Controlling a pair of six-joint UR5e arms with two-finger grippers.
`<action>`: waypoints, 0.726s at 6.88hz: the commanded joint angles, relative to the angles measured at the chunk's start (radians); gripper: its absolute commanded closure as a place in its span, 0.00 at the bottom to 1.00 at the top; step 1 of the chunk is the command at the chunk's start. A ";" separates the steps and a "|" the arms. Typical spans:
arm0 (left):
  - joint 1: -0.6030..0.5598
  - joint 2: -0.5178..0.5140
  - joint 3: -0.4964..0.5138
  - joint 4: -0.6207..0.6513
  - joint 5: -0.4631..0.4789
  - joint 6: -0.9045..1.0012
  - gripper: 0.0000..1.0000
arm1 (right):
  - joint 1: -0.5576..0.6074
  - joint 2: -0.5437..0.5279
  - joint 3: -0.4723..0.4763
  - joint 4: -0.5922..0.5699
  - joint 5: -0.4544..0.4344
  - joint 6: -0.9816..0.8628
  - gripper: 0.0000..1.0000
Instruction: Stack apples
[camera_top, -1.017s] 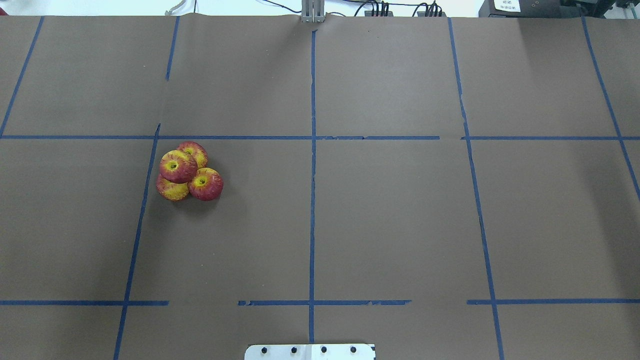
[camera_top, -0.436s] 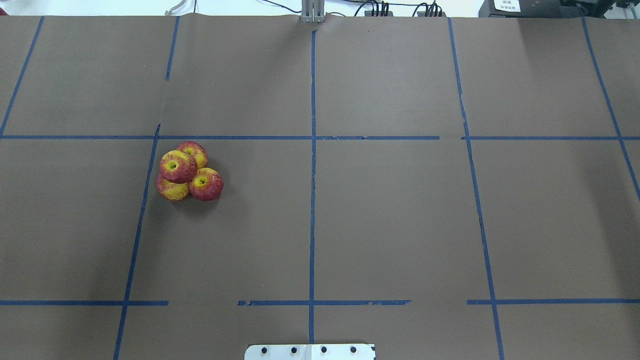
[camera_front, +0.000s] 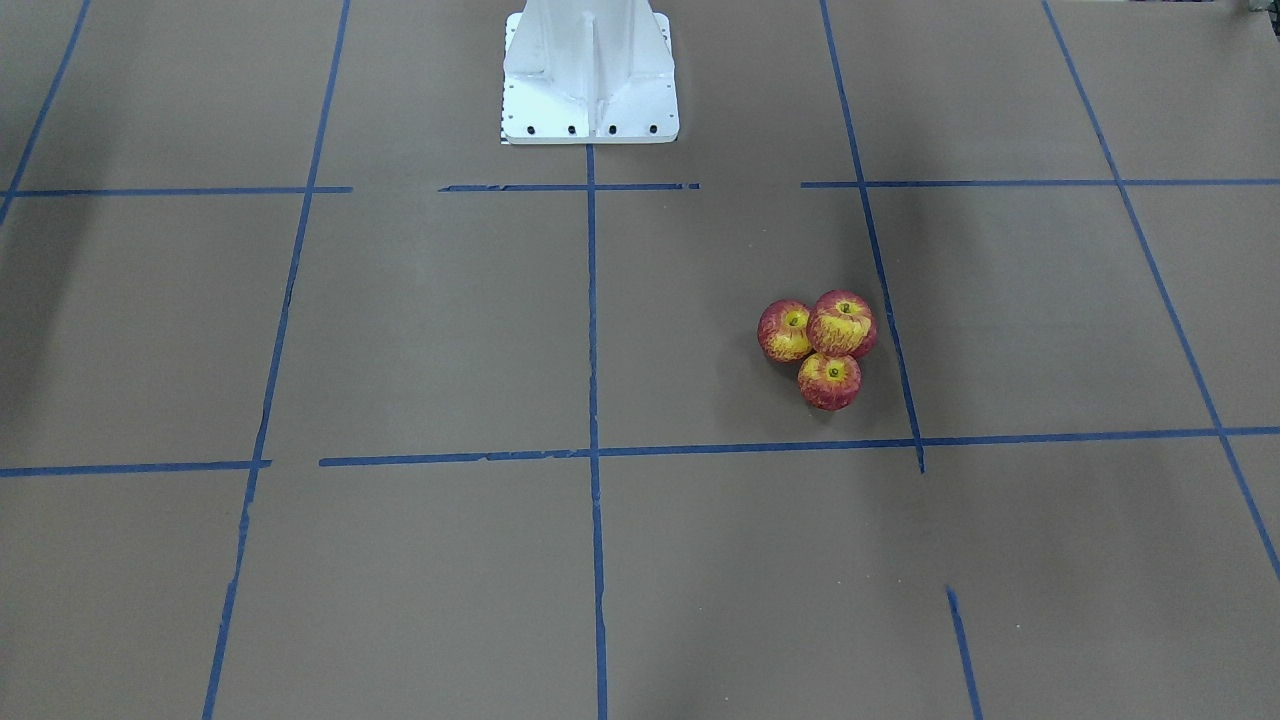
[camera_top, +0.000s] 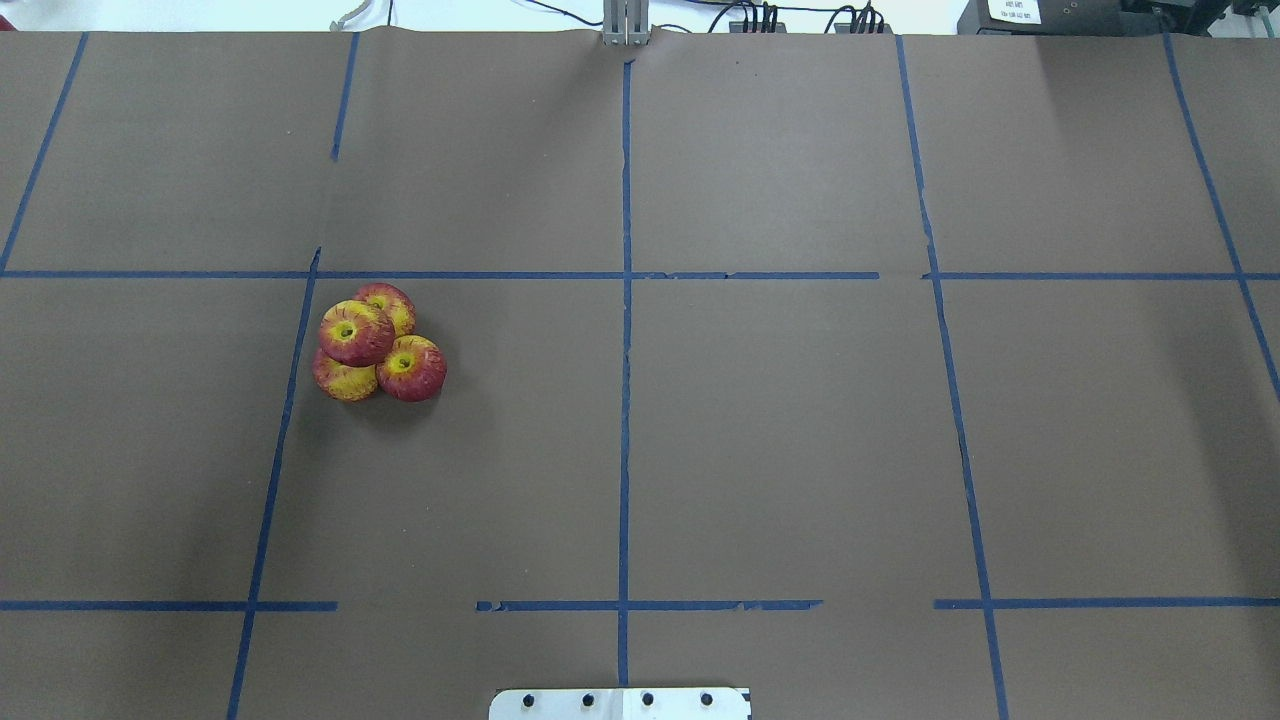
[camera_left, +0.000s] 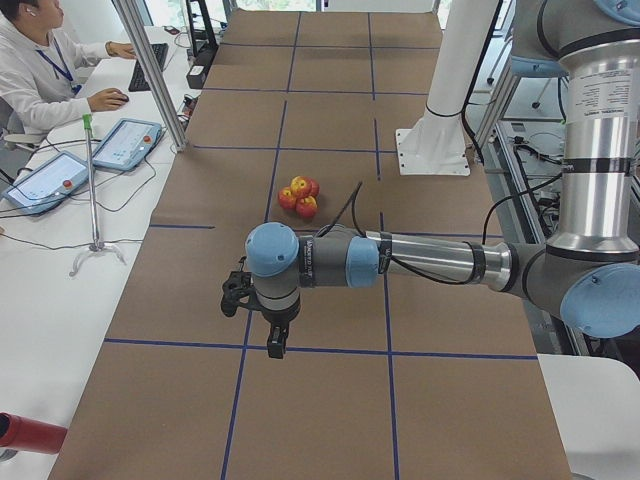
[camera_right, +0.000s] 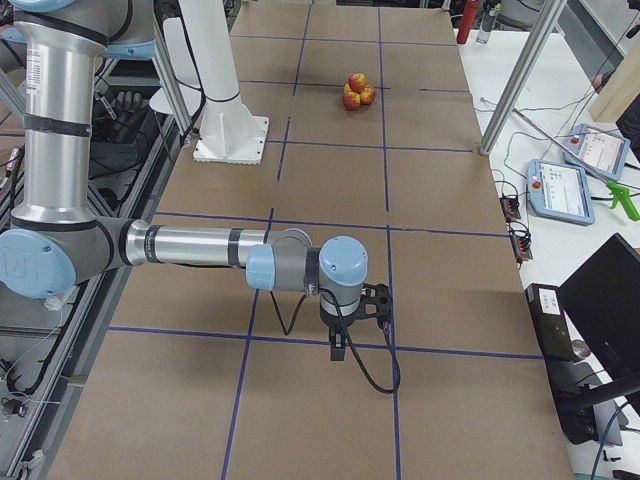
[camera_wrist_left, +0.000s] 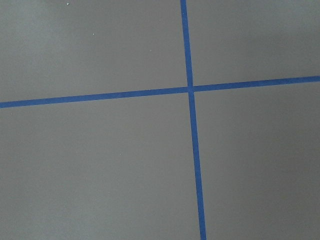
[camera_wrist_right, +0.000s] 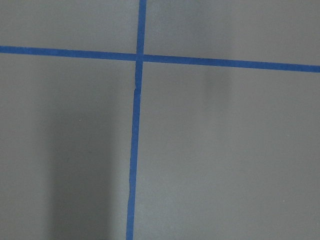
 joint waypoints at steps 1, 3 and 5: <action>0.000 0.006 0.026 -0.007 -0.003 0.001 0.00 | 0.000 0.000 0.000 0.000 0.000 0.000 0.00; 0.002 0.006 0.035 -0.009 -0.003 0.001 0.00 | 0.000 0.000 0.000 0.000 0.000 0.000 0.00; 0.002 0.006 0.046 -0.009 -0.003 0.001 0.00 | 0.000 0.000 0.000 0.000 0.000 0.000 0.00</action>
